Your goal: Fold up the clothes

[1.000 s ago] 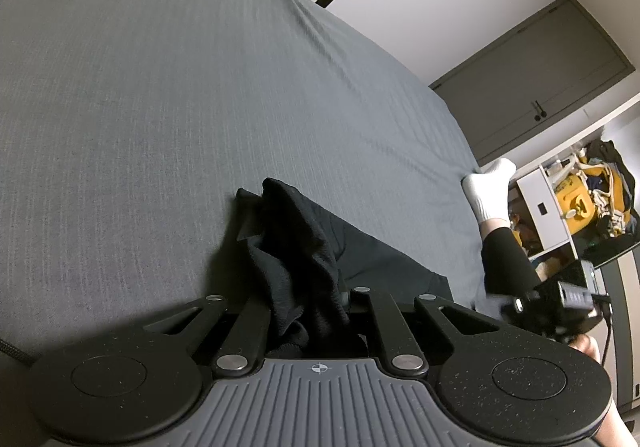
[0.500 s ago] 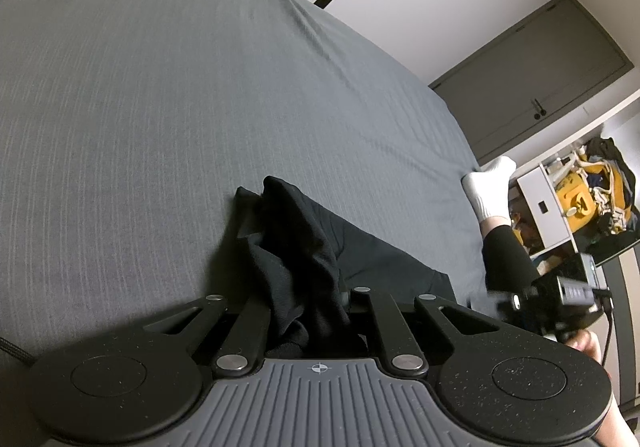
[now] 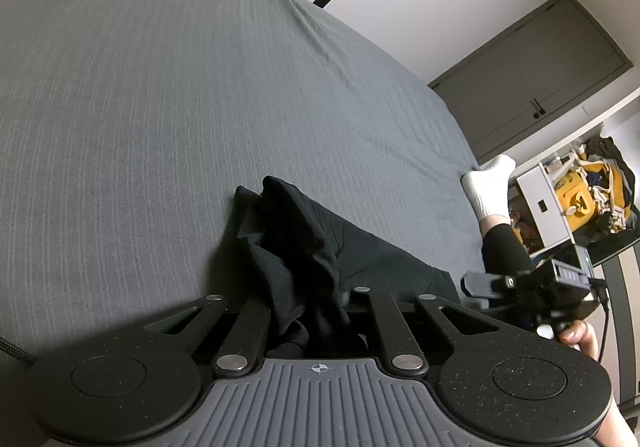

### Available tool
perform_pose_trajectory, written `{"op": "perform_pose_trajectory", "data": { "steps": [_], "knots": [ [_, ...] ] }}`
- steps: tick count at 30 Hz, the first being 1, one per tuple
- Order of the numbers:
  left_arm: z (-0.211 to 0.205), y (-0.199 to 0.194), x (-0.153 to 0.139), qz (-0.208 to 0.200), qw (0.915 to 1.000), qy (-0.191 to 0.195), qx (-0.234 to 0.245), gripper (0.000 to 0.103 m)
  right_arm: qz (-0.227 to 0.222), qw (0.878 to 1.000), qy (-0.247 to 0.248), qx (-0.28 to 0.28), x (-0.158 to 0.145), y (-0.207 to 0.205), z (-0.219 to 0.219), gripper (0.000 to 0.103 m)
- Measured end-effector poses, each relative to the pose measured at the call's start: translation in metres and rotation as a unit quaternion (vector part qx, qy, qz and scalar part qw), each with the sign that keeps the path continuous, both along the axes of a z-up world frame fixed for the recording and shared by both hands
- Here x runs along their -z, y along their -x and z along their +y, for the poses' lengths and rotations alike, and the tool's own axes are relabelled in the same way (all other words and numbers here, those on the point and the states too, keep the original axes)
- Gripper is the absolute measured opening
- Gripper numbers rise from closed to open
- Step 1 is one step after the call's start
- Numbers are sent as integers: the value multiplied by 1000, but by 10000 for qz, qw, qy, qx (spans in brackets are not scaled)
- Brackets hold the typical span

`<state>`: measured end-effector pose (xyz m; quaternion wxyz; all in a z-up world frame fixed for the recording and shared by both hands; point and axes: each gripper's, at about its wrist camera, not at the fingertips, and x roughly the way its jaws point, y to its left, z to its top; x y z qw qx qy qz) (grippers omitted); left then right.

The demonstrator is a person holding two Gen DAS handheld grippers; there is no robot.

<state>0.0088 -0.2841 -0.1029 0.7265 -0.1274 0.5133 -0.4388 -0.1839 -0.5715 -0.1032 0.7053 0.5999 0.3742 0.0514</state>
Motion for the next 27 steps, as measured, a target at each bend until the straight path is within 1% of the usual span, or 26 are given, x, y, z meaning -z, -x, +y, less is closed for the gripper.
{"op": "perform_pose_trajectory", "data": {
  "steps": [3, 5, 7, 9, 12, 14, 16, 17, 20, 23, 24, 27],
  "knots": [
    [0, 0, 0, 16, 10000, 10, -12, 8, -17, 9998, 57, -189, 0, 1, 3, 55],
    [0, 0, 1, 34, 10000, 18, -19, 8, 44, 9991, 9, -414, 0, 5, 8, 55],
    [0, 0, 1, 48, 10000, 26, -22, 8, 110, 9986, -31, -516, 0, 10, 11, 55],
    [1, -1, 2, 65, 10000, 39, -28, 8, 170, 9991, -142, -359, 3, 11, 9, 55],
    [1, -1, 3, 88, 9999, 59, -37, 8, 70, 9997, -208, 68, 5, 6, 2, 55],
    [1, 0, 3, 88, 9999, 65, -46, 8, 31, 9998, -184, 93, 6, 2, 0, 55],
    [1, 0, 3, 96, 9999, 71, -54, 8, -25, 10000, -95, 3, 5, 1, 1, 53],
    [1, -1, 3, 101, 9999, 73, -56, 8, 4, 9999, -78, -72, 5, 3, 2, 50],
    [1, -1, 4, 103, 9999, 75, -53, 8, 144, 9993, -207, -264, 7, 11, 6, 48],
    [1, -1, 4, 112, 9999, 81, -57, 8, 162, 9995, -244, -74, 9, 13, 4, 47],
    [0, -1, 4, 111, 9999, 81, -60, 8, 137, 9995, -275, 55, 9, 11, 3, 46],
    [1, 0, 4, 113, 9999, 89, -72, 8, 103, 9995, -219, 187, 11, 4, 4, 41]
  ]
}}
